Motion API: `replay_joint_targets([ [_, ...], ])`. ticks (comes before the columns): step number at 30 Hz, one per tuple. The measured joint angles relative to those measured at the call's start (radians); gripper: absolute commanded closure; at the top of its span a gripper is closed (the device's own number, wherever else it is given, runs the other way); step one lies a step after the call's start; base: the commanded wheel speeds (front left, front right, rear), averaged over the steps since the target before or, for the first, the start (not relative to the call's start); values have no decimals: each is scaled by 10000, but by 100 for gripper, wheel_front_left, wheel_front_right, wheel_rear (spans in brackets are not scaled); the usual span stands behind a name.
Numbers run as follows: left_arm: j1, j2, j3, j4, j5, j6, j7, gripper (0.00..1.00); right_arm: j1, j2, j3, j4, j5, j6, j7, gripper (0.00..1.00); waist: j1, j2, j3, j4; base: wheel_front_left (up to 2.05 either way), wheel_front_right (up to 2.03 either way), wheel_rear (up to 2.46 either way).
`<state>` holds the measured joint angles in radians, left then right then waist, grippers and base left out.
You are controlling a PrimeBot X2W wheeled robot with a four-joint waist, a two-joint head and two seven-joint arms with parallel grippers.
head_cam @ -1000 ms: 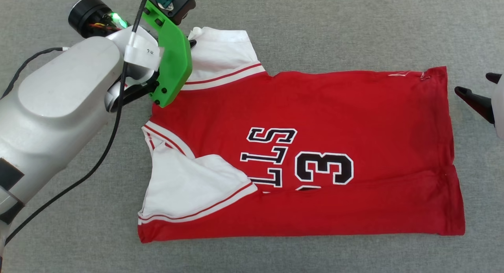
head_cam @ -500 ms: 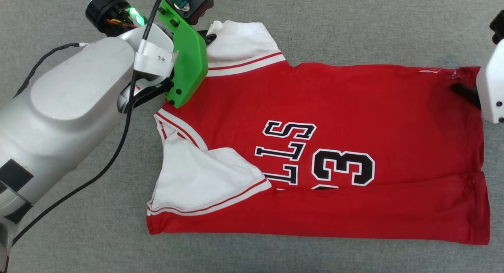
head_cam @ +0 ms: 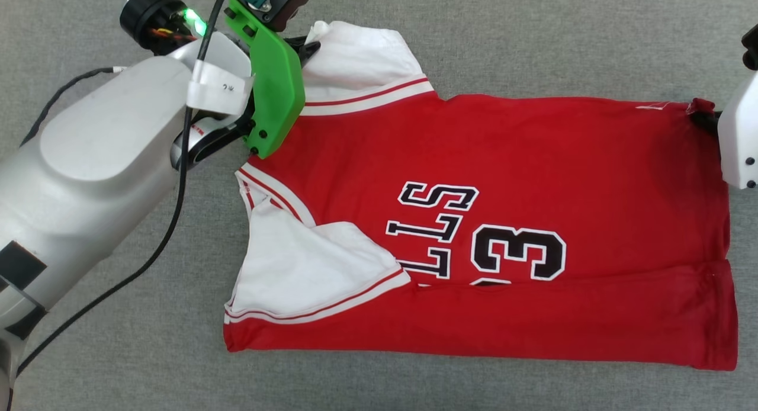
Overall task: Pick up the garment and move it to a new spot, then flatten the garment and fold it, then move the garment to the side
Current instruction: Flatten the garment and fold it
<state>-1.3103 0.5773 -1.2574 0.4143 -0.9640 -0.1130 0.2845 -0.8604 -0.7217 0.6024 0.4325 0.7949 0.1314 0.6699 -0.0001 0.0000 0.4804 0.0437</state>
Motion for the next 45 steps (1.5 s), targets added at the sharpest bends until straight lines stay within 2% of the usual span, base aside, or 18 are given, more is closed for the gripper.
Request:
replay_joint_targets([
  [5,502,153,27,86,-144,4,-341,100,398,-125,251,-305,119,0,-1200,100,1,0,-423,-58,0,0,0],
  [9,1080,370,111,-21,-357,169,-748,100,884,-284,420,-761,211,0,-2077,100,0,0,-878,-125,0,0,0],
  [17,2467,1089,161,-890,-754,803,-1417,100,2209,-554,443,-1427,382,0,-3214,100,0,0,-1765,-237,0,0,0],
  [23,3701,1511,153,-1730,-951,1467,-1927,100,3475,-763,144,-1672,493,0,-3776,100,0,0,-2335,-206,0,0,0],
  [32,5603,1718,35,-2552,-1377,2209,-2604,100,5394,-748,-606,-2161,520,0,-4303,100,0,0,-3053,-102,0,0,0],
  [39,6741,1728,-25,-2759,-1547,2585,-2940,100,6884,-683,-1363,-2709,309,0,-4416,100,0,0,-3380,-19,0,0,0],
  [45,7352,1724,-58,-2721,-1624,2690,-3152,100,7971,-382,-2107,-3103,128,0,-4335,100,0,0,-3449,62,0,0,0],
])
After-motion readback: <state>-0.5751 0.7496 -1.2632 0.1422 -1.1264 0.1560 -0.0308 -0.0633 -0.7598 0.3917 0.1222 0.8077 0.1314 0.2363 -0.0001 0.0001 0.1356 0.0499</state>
